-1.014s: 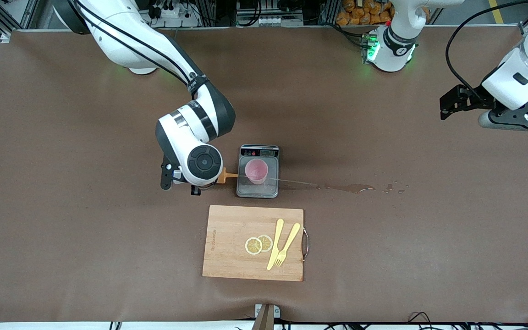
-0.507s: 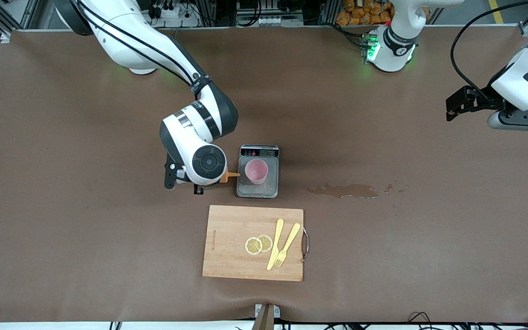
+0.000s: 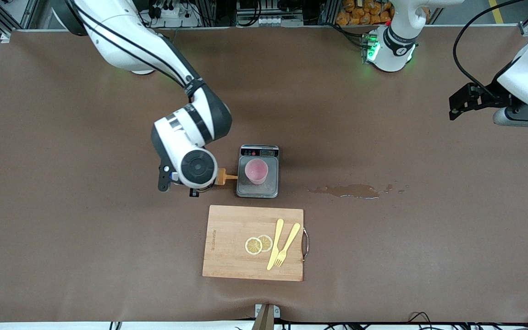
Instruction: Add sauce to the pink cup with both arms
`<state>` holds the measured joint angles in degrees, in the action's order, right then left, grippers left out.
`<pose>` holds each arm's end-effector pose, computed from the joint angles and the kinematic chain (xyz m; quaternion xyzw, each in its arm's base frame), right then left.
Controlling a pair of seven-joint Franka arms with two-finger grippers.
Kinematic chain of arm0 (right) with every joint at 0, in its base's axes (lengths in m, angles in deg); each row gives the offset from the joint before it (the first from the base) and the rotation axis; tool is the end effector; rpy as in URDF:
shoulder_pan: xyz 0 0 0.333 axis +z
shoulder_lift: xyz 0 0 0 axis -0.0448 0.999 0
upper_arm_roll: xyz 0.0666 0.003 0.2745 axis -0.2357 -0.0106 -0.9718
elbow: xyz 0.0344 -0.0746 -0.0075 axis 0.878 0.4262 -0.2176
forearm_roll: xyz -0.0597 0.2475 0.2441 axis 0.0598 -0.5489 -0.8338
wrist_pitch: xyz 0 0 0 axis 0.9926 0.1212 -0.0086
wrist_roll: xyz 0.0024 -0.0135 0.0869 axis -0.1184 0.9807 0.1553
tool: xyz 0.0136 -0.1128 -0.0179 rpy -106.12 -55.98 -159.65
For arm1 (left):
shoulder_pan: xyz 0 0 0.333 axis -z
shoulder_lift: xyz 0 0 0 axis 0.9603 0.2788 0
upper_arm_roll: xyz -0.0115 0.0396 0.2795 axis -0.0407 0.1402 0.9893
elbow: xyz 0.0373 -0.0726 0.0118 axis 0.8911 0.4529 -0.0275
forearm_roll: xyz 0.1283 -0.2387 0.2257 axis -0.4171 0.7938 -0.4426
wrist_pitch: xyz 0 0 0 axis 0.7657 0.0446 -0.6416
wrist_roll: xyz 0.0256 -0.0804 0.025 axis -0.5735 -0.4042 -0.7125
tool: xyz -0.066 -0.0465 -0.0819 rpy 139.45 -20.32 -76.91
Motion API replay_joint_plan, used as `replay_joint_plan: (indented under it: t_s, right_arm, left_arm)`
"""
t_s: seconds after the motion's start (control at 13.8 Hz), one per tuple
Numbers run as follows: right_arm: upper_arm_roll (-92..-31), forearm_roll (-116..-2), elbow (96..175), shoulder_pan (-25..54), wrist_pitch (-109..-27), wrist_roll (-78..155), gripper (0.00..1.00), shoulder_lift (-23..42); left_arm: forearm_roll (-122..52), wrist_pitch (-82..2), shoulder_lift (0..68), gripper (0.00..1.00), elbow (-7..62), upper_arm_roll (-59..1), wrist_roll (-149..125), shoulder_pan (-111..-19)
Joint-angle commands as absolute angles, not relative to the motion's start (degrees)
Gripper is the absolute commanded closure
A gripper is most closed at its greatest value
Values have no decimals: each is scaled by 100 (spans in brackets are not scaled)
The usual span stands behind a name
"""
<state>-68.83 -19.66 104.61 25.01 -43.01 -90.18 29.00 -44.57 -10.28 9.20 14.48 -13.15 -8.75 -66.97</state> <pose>0.5683 0.3061 0.3035 0.6701 -0.7215 -0.0281 0.1718 0.5058 -0.0798 0.5974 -0.9985 0.0535 0.0036 0.0058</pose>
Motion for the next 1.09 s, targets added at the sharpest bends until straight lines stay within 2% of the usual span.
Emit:
replay_joint_plan:
  t_s: [0.0,0.22,0.65,1.01]
  right_arm:
    - [-6972,-2765,10436,1908,-4236,-8433,57,2644]
    - [-6972,-3714,10453,1310,-4165,-7774,57,2433]
    - [-6972,-4831,10471,439,-3761,-7000,56,2344]
    - [-6964,-6036,10532,-755,-3007,-5841,50,2370]
  left_arm:
    - [-4393,-851,883,0,1443,-1341,-966,-6739]
    - [-4393,-850,901,0,1435,-1324,-966,-6739]
    - [-4393,-824,910,0,1443,-1315,-940,-6810]
    - [-4393,-824,910,0,1443,-1323,-931,-6810]
